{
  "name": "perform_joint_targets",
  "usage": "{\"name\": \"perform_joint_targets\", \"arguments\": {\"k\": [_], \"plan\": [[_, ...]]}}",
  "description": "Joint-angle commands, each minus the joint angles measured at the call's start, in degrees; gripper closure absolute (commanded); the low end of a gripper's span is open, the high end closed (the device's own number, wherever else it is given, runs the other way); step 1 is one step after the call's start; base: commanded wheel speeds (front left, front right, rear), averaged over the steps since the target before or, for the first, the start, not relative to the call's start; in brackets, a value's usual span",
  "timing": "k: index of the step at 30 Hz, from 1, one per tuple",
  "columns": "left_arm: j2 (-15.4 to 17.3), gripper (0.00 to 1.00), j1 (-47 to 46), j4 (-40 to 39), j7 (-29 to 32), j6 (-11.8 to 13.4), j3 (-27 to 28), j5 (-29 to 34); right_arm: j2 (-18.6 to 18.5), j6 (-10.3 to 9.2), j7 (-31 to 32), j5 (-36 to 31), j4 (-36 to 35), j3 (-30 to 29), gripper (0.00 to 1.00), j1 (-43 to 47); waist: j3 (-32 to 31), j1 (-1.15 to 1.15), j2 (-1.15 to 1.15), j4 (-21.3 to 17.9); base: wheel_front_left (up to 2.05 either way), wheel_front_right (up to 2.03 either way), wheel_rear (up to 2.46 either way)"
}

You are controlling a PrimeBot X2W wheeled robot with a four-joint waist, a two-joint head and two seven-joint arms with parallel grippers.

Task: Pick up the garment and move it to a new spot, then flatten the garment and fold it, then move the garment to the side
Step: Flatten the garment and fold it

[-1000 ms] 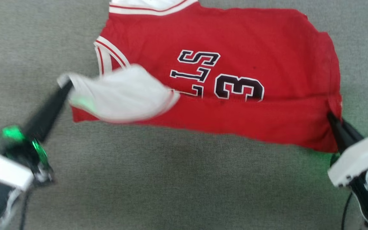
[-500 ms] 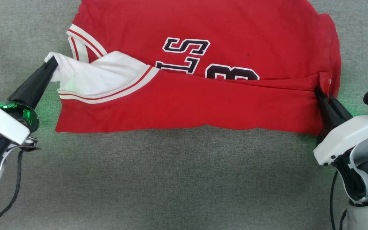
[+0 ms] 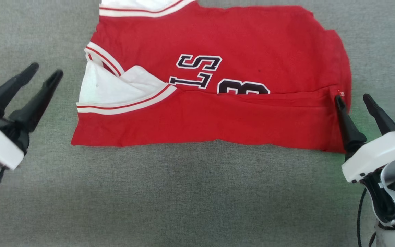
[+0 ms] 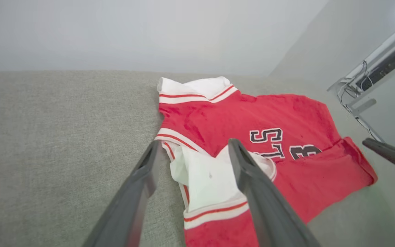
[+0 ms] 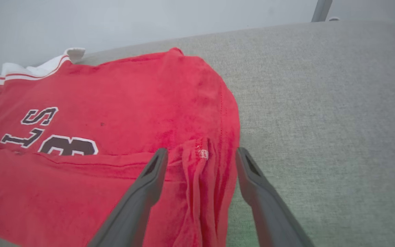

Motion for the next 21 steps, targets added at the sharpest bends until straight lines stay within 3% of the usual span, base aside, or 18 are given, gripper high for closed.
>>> {"name": "perform_joint_targets", "arguments": {"k": [1,4,9,21], "plan": [[1.94,0.00,-0.54,-0.55,0.97,0.14,-1.87,0.83,0.00,-0.04,-0.32,0.19,-0.44,-0.16,0.00,0.88,-1.08,0.00,0.00,-0.17,0.00,0.00,0.00],[6.12,0.00,0.32,-2.47,5.96,0.14,-6.84,-0.37,-0.01,-0.04,-0.11,0.37,-1.11,-0.08,0.00,1.48,-1.90,0.00,0.00,-0.36,0.00,0.00,0.00],[8.80,0.00,0.38,-3.20,13.23,0.14,-11.71,-3.50,0.00,-0.04,0.00,0.69,-1.78,0.45,0.00,1.69,-1.74,0.00,0.00,-0.90,0.00,0.00,0.00],[3.44,0.00,-4.32,3.44,21.64,0.14,-16.30,-10.65,0.01,-0.04,-0.72,1.23,-1.40,1.94,0.00,0.87,1.38,0.00,0.00,-3.95,0.00,0.00,0.00]]}}
